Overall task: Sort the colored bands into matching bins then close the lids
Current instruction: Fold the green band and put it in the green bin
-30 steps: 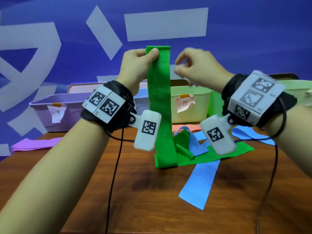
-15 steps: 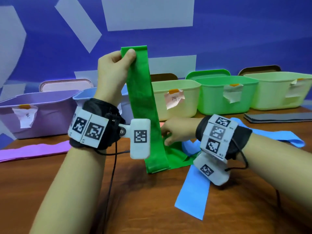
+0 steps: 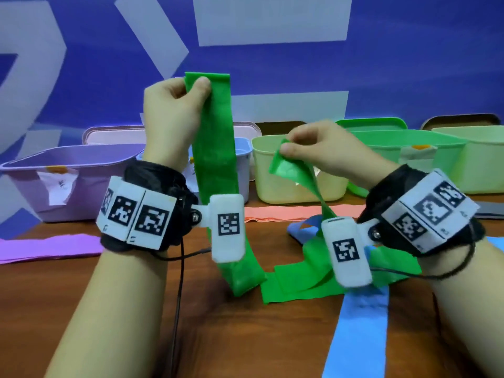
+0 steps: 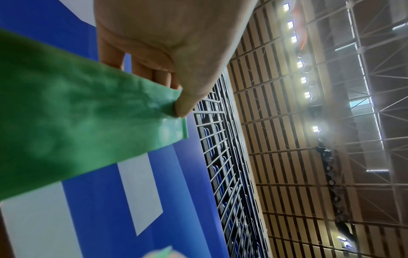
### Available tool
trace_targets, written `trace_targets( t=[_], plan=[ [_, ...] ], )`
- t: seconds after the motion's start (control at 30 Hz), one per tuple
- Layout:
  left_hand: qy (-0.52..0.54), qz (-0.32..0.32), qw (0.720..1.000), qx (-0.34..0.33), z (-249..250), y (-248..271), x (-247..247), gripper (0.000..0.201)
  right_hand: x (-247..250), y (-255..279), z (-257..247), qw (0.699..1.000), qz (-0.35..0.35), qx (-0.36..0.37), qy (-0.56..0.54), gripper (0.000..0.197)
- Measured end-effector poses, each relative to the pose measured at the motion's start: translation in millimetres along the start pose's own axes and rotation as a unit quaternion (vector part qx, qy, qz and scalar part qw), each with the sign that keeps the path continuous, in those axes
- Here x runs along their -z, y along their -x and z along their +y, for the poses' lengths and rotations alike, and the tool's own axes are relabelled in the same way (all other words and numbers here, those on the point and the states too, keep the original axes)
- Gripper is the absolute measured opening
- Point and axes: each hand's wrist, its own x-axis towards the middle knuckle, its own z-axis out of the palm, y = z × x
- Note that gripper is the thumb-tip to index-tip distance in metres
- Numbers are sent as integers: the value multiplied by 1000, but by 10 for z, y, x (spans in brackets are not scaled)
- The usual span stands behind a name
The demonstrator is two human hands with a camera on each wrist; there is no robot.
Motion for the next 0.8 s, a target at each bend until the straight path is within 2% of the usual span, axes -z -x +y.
trace_targets(
  t=[0.13, 0.23, 0.43, 0.63, 0.8],
  plan=[
    [-10, -60, 998, 28, -67, 58, -137, 14, 43, -34, -210, 978, 83, 33, -187, 11],
    [4, -110, 992, 63, -91, 130, -254, 15, 76, -28, -286, 959, 95, 48, -262, 11],
    [21, -153, 979, 132, -141, 229, -397, 12, 161, 51, -270, 970, 91, 64, -217, 9],
    [81, -193, 962, 173, -105, 315, -495, 14, 100, 7, -143, 976, 91, 45, -191, 18],
    [138, -229, 941, 207, -49, 350, -538, 36, 7, -33, -52, 977, 110, 25, -179, 19]
  ],
)
